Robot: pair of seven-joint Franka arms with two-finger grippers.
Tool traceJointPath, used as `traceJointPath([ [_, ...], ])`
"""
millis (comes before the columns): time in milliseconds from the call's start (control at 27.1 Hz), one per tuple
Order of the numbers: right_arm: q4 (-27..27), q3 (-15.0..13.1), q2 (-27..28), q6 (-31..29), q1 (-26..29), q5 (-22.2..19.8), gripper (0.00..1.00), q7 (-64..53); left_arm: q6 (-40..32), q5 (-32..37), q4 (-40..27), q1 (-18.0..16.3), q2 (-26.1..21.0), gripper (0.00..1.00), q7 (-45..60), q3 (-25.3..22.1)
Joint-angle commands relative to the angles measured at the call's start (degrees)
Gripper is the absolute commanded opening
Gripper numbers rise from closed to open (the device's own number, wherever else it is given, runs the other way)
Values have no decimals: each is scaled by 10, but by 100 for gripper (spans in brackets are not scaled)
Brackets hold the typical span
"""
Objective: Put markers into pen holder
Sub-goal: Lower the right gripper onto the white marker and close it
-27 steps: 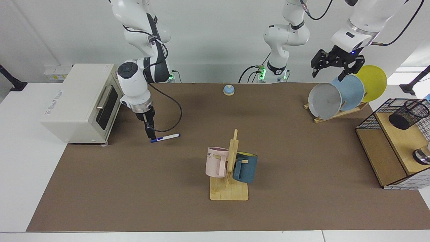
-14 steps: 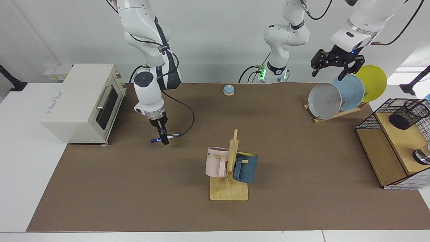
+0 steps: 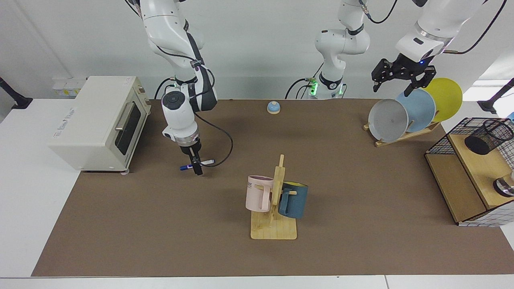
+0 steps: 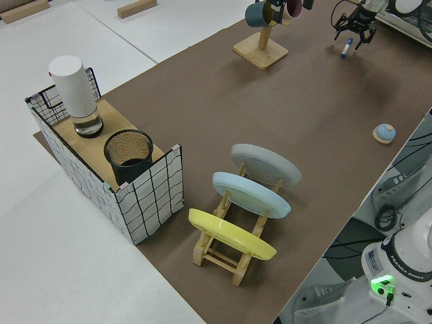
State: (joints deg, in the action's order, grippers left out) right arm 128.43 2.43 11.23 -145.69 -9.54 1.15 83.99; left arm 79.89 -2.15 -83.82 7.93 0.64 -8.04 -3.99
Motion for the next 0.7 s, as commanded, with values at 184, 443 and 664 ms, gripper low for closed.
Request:
traceJointPath([
  [184, 52, 5, -9, -60, 23, 1, 98, -22, -3, -8, -21, 2, 16, 100, 2, -1],
  [443, 52, 4, -9, -59, 23, 2, 98, -23, -3, -9, -30, 3, 23, 100, 2, -1],
  [664, 52, 4, -9, -57, 22, 1, 98, -23, -3, -9, -30, 4, 24, 100, 2, -1],
])
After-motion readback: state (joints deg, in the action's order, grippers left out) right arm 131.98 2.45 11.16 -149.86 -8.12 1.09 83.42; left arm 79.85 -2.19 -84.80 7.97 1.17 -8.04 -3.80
